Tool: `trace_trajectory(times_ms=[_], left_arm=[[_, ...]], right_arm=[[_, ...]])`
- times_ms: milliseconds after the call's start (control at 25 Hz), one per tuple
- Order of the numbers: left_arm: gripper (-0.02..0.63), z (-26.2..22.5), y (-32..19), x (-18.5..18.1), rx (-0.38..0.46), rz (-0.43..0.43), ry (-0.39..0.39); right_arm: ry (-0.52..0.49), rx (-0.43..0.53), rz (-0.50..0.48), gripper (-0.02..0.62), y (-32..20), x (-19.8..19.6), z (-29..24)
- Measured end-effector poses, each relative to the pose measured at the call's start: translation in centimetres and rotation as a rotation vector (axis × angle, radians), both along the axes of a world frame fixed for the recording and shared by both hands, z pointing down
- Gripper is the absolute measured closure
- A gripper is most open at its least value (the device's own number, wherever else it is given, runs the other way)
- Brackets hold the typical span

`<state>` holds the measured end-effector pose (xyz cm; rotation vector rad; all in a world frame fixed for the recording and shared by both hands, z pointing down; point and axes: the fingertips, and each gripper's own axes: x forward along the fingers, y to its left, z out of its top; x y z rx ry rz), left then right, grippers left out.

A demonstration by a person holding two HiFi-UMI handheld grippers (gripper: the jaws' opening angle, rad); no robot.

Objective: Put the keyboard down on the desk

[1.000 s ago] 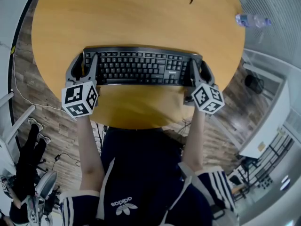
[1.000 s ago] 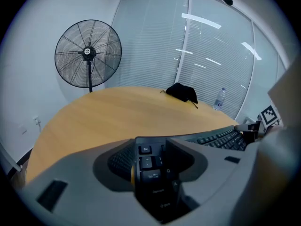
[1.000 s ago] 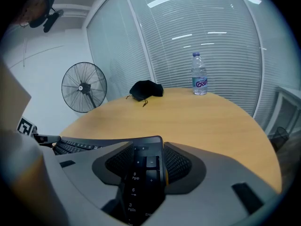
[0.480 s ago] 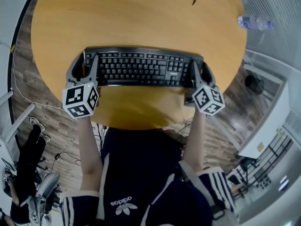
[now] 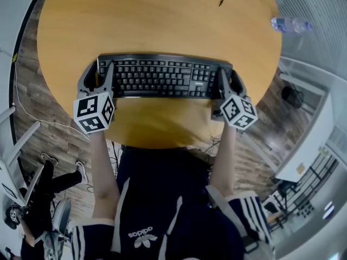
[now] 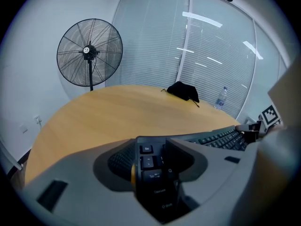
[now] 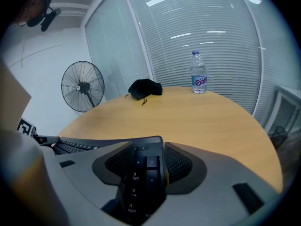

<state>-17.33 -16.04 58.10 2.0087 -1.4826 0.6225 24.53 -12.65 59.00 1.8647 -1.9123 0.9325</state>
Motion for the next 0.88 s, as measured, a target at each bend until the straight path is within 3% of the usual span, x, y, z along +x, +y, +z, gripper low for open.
trace_trajectory(times_ms=[280,400,640,760,880], left_arm=[[0.422,0.4,0.0,0.0,-0.037,0.001,-0.013],[0.422,-0.2,-0.5,-0.2,-0.022,0.002,-0.021],[0.423,-5.8,-1.8,0.2,0.120,0.033,-0.016],[0.439,-8.8,-2.0,0.6,0.193,0.034,0.016],[0.501,-11.7,-1.8,1.2,0.270,0.045,0.020]], right_arm=[[-0.015,-0.024,-0.001,0.405,0.0,0.3,0.8],[0.043,0.006,0.008,0.407,-0.5,0.8,0.2],[0.065,0.164,0.013,0.416,-2.0,0.5,-5.6],[0.078,0.223,-0.005,0.481,-2.2,-0.5,-8.3],[0.073,0.265,-0.011,0.531,-1.9,-1.4,-10.2]])
